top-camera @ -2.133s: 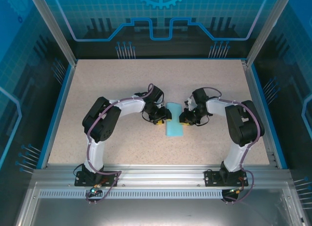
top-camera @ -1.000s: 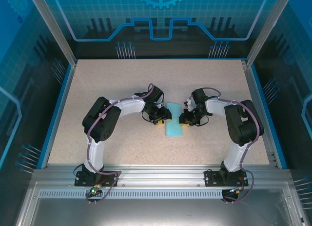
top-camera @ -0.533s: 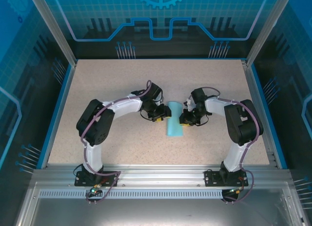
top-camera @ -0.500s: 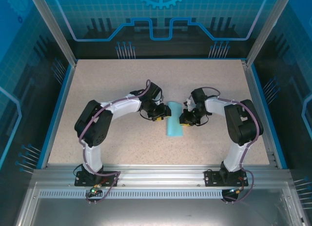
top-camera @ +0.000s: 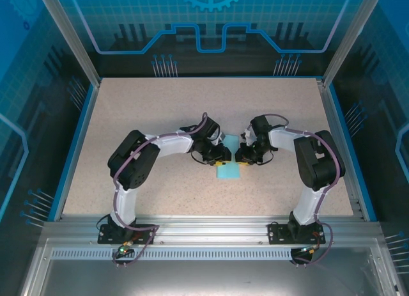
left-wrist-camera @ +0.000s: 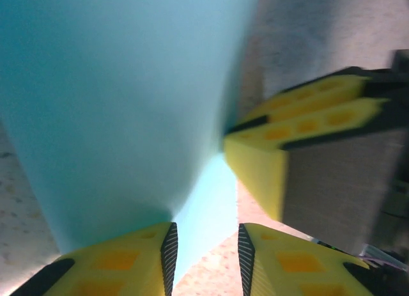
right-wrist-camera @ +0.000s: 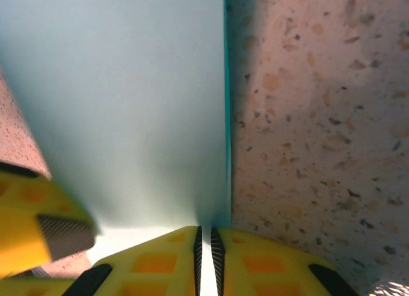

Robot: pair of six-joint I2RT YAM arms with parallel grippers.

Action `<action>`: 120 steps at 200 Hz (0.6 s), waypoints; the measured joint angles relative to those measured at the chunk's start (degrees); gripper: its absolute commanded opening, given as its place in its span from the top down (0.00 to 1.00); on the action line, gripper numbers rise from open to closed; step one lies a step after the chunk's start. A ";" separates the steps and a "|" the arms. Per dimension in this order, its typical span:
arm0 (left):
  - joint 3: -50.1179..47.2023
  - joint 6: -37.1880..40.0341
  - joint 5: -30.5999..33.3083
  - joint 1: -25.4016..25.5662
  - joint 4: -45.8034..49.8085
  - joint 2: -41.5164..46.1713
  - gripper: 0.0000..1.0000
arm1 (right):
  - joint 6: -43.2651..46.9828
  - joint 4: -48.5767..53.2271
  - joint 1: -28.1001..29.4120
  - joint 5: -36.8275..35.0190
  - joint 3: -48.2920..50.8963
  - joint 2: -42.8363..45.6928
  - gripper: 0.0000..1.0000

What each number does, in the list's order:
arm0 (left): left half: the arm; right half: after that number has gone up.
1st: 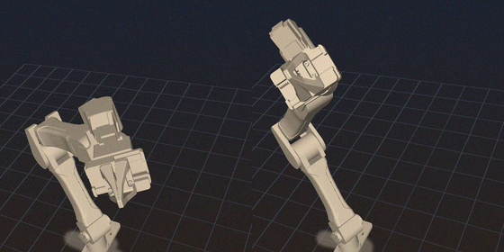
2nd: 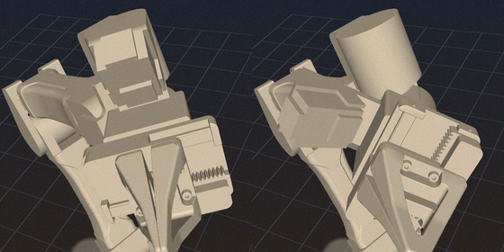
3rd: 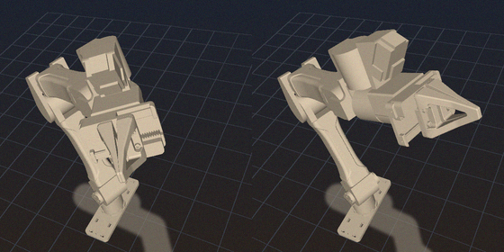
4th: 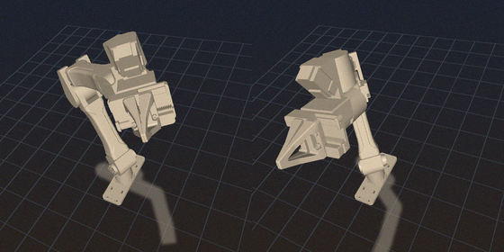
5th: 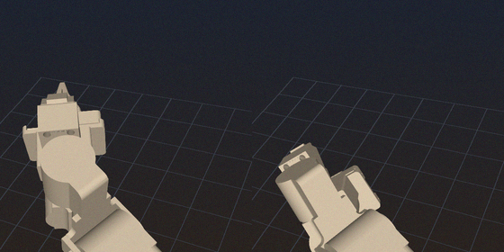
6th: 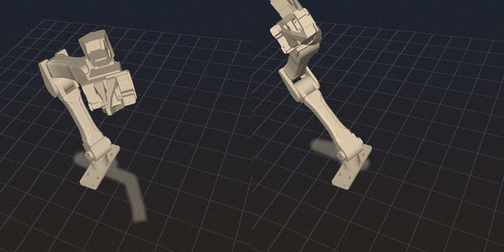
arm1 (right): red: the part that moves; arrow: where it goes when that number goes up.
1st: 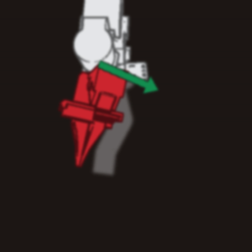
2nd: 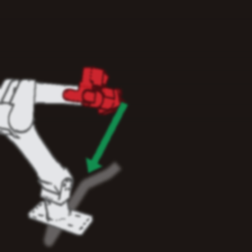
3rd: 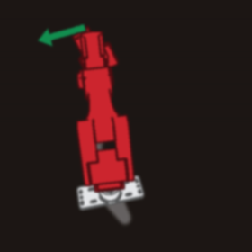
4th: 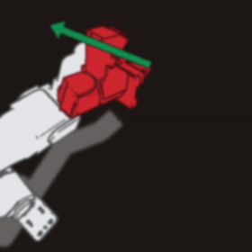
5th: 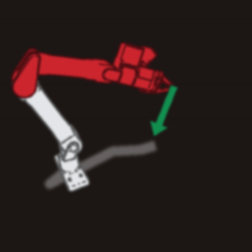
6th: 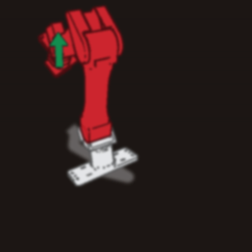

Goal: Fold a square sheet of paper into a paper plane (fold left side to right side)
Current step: Hold the square sheet of paper at the center of the table.

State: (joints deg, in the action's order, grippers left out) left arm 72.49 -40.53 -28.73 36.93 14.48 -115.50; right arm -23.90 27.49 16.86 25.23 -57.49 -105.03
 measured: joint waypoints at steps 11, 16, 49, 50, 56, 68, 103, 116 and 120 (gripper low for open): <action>0.00 0.02 0.61 -0.02 0.28 -0.76 0.66 | 0.00 0.02 0.00 0.00 0.00 0.00 0.84; 0.00 0.02 0.83 -0.02 0.31 -0.96 0.66 | 0.00 0.02 0.00 -0.02 0.00 0.00 0.84; 0.00 0.04 1.29 -0.07 0.35 -1.57 0.66 | 0.02 0.09 0.00 -0.22 0.00 0.00 0.83; 0.00 0.04 1.29 -0.07 0.35 -1.60 0.66 | 0.02 0.09 0.00 -0.22 0.00 0.00 0.84; 0.00 0.07 1.29 -0.07 0.35 -1.62 0.66 | 0.02 0.11 0.00 -0.22 0.00 0.00 0.84; 0.00 0.09 1.29 -0.07 0.35 -1.62 0.66 | 0.20 0.11 0.00 -0.22 0.00 0.00 0.85; -0.33 0.15 1.27 -0.07 -0.04 -1.62 0.66 | 0.42 -0.52 -0.55 1.05 1.29 1.84 0.85; -0.33 0.13 1.27 -0.07 -0.04 -1.62 0.66 | 0.42 -0.52 -1.33 2.12 1.53 3.52 0.86; -0.33 0.15 1.29 -0.07 -0.04 -1.62 0.66 | 0.39 -0.81 -1.60 2.58 1.53 4.13 0.86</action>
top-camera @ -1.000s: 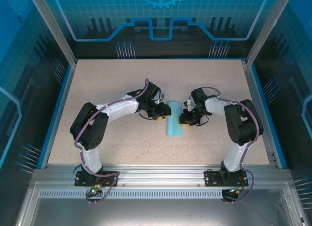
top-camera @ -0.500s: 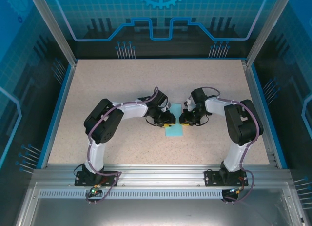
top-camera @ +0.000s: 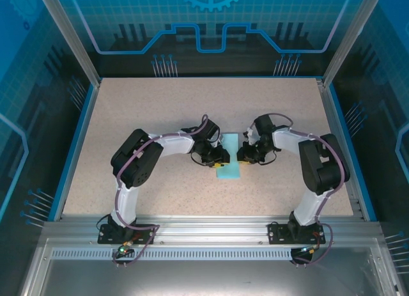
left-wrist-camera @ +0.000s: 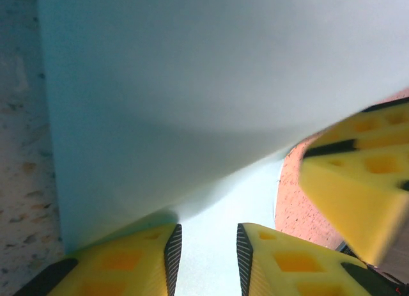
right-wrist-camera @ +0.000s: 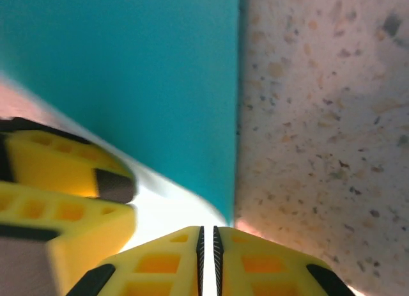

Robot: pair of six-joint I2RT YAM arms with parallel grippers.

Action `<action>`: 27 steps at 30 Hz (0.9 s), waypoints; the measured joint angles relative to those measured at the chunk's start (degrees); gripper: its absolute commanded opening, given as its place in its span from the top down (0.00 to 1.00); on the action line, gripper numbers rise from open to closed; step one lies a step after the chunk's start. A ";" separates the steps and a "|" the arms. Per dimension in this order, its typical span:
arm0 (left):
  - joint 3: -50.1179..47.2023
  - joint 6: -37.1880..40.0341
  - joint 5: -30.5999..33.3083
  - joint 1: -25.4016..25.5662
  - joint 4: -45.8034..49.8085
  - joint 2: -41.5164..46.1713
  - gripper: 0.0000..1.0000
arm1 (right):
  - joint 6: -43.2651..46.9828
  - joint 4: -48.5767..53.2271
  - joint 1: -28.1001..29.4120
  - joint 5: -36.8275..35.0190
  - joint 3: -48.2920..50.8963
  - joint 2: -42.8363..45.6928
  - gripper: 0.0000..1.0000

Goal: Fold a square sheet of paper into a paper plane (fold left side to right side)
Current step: Hold the square sheet of paper at the center of the table.

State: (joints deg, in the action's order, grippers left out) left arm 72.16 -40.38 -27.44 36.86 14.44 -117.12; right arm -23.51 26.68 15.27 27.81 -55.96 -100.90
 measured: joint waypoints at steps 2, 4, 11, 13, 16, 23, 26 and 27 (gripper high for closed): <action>0.00 0.00 0.02 0.00 0.02 0.00 0.66 | -0.15 -0.66 -0.50 1.31 -0.39 1.25 0.86; 0.00 0.00 0.09 0.02 0.02 0.00 0.66 | -0.74 -2.10 -0.66 2.78 -1.38 1.49 0.86; 0.00 0.00 0.17 0.07 0.04 0.00 0.66 | -3.43 -6.80 -0.63 5.46 -4.87 -2.32 0.86; 0.00 0.00 0.20 0.07 0.04 0.00 0.66 | -3.78 -7.56 -0.52 5.79 -5.66 -4.00 0.86; 0.00 0.02 0.20 0.07 0.04 0.00 0.66 | -4.15 -7.96 -0.13 5.88 -6.93 -6.43 0.86; 0.00 0.13 0.17 0.07 0.04 0.00 0.65 | -3.87 -6.12 0.57 3.69 -10.16 -10.32 0.86; 0.00 0.48 0.17 0.17 0.02 0.00 0.63 | -3.63 -4.35 0.57 1.55 -11.32 -11.78 0.87; 0.00 0.74 0.15 0.20 0.00 0.02 0.63 | -3.58 -3.85 0.57 0.87 -11.58 -12.39 0.87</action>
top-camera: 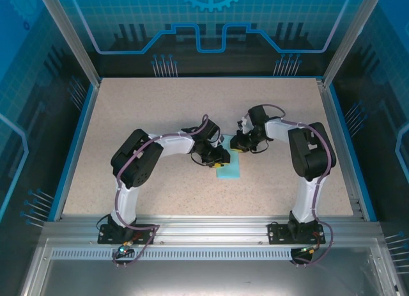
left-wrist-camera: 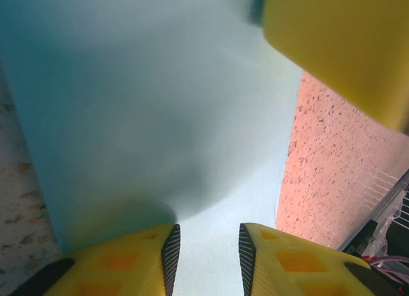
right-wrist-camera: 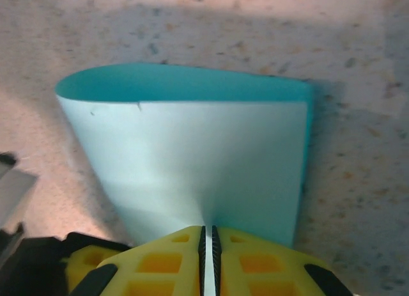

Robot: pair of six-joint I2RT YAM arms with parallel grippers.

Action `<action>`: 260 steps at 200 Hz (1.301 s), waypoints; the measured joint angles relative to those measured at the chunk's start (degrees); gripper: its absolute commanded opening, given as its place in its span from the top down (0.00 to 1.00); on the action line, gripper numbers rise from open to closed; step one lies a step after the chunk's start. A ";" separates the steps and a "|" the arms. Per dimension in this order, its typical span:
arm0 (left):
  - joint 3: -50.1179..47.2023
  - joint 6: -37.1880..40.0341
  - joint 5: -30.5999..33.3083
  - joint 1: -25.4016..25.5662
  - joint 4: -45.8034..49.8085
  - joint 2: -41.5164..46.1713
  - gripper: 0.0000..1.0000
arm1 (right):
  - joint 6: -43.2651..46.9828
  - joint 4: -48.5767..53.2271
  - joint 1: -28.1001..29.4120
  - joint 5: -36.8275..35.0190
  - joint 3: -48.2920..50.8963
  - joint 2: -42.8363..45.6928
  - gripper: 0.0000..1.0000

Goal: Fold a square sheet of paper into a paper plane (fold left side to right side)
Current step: Hold the square sheet of paper at the center of the table, then first fold in half a square sheet of paper at the center of the table, then hold the square sheet of paper at the center of the table.

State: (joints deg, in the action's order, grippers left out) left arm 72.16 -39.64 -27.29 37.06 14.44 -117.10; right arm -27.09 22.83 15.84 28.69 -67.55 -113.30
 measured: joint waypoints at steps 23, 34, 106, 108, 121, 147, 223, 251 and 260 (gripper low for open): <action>-0.20 1.18 0.22 0.31 -0.22 0.28 0.62 | 0.20 1.62 -0.02 -0.90 -0.94 -0.87 0.87; -1.05 1.97 0.48 0.50 -1.09 0.76 0.61 | 0.20 2.08 0.15 -1.44 -1.20 -0.90 0.87; -11.28 5.46 0.92 4.07 -8.35 6.95 0.60 | 0.37 3.89 0.39 -1.57 -1.36 -0.90 0.89; -11.54 5.55 0.90 4.31 -8.41 7.13 0.60 | 0.37 3.89 0.39 -1.57 -1.36 -0.90 0.88; -12.66 5.75 0.92 5.31 -9.16 7.78 0.60 | 0.37 4.13 0.39 -1.53 -1.38 -0.90 0.89; -15.04 5.77 0.96 7.15 -10.49 9.27 0.60 | 0.37 4.68 0.42 -1.49 -1.46 -0.90 0.89; -17.22 5.75 0.44 7.17 -5.42 16.20 0.53 | 0.59 4.74 0.52 -1.46 -1.46 -0.90 0.89; -11.47 6.86 0.44 3.78 -3.76 16.15 0.53 | 0.59 4.72 0.52 -1.46 -1.46 -0.87 0.88; -9.49 7.10 0.44 2.89 -3.80 14.97 0.53 | 0.59 4.70 0.52 -1.46 -1.46 -0.83 0.89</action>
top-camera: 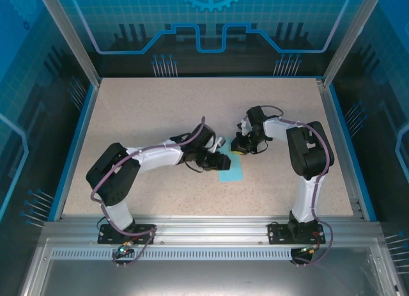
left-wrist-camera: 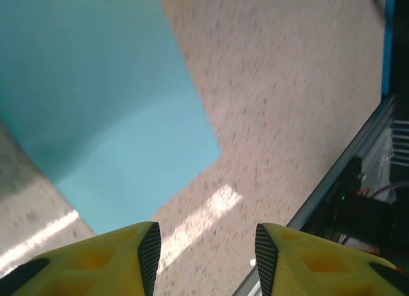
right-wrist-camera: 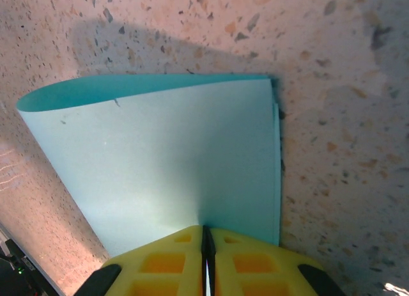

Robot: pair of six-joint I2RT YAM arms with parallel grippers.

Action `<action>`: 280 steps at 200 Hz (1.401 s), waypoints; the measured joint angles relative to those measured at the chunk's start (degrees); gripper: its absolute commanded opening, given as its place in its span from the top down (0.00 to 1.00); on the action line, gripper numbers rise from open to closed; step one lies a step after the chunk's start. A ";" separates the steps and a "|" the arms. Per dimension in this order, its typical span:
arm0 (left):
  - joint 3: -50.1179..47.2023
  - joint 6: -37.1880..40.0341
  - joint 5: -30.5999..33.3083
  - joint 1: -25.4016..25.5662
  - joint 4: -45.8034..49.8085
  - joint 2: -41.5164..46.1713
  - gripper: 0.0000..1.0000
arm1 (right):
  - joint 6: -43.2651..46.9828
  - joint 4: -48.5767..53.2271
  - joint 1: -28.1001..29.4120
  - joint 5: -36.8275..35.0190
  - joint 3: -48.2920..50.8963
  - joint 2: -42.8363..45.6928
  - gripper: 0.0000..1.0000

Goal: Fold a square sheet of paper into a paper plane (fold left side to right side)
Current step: Hold the square sheet of paper at the center of the table.

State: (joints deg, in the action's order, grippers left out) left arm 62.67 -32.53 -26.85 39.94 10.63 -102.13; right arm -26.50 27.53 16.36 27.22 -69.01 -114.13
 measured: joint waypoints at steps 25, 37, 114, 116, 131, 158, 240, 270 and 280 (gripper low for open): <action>3.61 0.11 -0.13 -0.79 -0.90 -5.31 0.53 | 0.00 -0.02 0.02 0.00 0.02 0.00 0.88; 3.76 0.02 -0.63 -0.79 -1.49 -7.96 0.53 | 0.00 -0.07 0.02 0.00 0.07 0.04 0.88; 3.82 -0.57 -1.44 -0.90 -2.49 -11.61 0.53 | 0.07 -1.03 -0.79 1.86 0.70 2.47 0.73; 3.82 -0.57 -1.44 -0.90 -2.49 -11.61 0.53 | 0.09 -0.96 -0.87 1.86 0.70 2.75 0.72; 3.82 -0.61 -1.42 -0.90 -2.49 -11.61 0.53 | 0.81 -0.26 -1.75 1.86 0.70 5.88 0.67; 3.82 -0.96 -1.31 -0.87 -2.47 -11.63 0.53 | 2.69 2.23 -3.54 1.05 0.87 14.78 0.73; 3.87 -1.64 -0.85 -0.79 -2.34 -11.63 0.53 | 1.11 2.21 0.22 3.48 23.06 26.49 0.87; 4.07 -1.68 -0.81 -0.74 -1.95 -11.63 0.53 | -0.31 -1.03 2.73 4.33 23.39 23.67 0.87; 4.17 -1.86 -0.61 -0.72 -1.86 -11.63 0.53 | -0.57 -1.86 2.97 4.35 23.37 22.47 0.87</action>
State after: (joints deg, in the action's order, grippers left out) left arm 66.85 -34.39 -27.46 39.22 8.78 -113.75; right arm -27.07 25.67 19.33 31.57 -45.65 -91.66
